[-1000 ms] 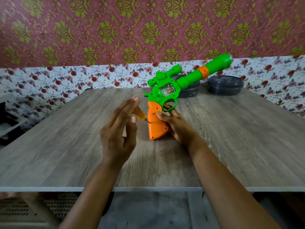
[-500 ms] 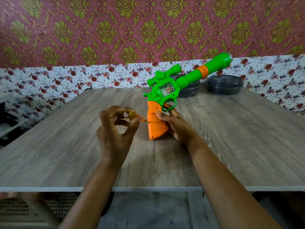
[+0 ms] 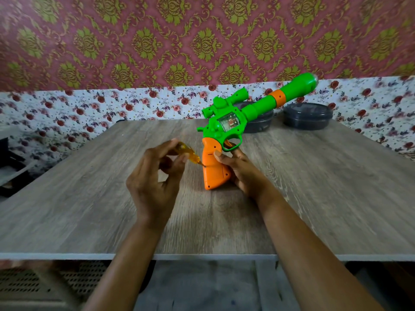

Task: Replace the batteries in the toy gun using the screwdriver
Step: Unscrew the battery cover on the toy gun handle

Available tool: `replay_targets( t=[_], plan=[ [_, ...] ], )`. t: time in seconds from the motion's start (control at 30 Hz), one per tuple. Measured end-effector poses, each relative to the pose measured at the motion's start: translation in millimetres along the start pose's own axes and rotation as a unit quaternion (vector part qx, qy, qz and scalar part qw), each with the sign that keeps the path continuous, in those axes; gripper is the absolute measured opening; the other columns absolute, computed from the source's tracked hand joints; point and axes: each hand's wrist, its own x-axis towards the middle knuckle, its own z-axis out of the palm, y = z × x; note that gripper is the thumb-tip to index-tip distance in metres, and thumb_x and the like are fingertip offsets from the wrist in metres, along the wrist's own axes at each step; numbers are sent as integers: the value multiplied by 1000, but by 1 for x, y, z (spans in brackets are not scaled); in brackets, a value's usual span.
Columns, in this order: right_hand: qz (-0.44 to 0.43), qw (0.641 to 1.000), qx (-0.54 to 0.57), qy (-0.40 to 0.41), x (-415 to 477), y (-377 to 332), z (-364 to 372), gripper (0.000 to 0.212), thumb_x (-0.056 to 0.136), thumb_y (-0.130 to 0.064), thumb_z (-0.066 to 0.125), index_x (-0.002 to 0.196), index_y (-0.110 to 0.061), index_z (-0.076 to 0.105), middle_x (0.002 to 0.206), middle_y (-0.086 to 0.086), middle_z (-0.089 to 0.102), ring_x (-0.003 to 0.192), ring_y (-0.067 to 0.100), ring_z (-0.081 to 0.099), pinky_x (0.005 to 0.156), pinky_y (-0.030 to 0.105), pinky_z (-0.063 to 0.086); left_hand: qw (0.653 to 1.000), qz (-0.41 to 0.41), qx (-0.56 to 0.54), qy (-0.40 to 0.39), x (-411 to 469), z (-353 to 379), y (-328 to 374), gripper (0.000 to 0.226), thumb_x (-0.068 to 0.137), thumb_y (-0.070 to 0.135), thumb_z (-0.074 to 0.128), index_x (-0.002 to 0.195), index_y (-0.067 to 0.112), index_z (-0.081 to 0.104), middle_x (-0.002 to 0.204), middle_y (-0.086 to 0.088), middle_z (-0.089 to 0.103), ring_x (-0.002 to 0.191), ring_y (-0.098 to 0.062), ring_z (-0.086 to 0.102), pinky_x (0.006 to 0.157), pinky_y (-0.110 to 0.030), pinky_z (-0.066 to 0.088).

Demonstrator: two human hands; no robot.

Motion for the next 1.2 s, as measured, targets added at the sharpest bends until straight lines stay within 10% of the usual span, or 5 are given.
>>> replay_targets(
  t=[0.17,0.6,0.9,1.2],
  plan=[
    [2,1000,-12,-6,-2,-2,-1,45,89,-13,56,131,-26,43,123,-2,58,102,11,61,73,28,55,998,-30,-55,16,1,1,2,24,86,22,65,92,10,45,93,-8,59,82,2,61,66,-12,48],
    [0,1000,-6,-3,-1,-2,1,46,90,-12,55,133,-22,42,123,2,59,103,14,61,80,33,54,999,20,-13,-34,1,0,3,29,96,10,46,124,6,53,113,-6,62,89,-15,67,70,-26,56],
    [0,1000,-2,-1,-4,-4,1,43,90,-9,54,131,-21,43,115,-3,61,96,8,62,69,23,57,997,-52,-63,7,1,-2,0,27,82,27,70,89,13,48,84,-5,56,66,-12,58,58,-17,47],
    [6,1000,-6,4,-2,-3,1,47,90,-11,55,134,-22,42,124,2,58,101,13,61,79,31,54,998,-52,-33,-33,2,0,2,23,91,16,58,113,11,59,102,4,65,93,10,60,77,-10,49]
  ],
)
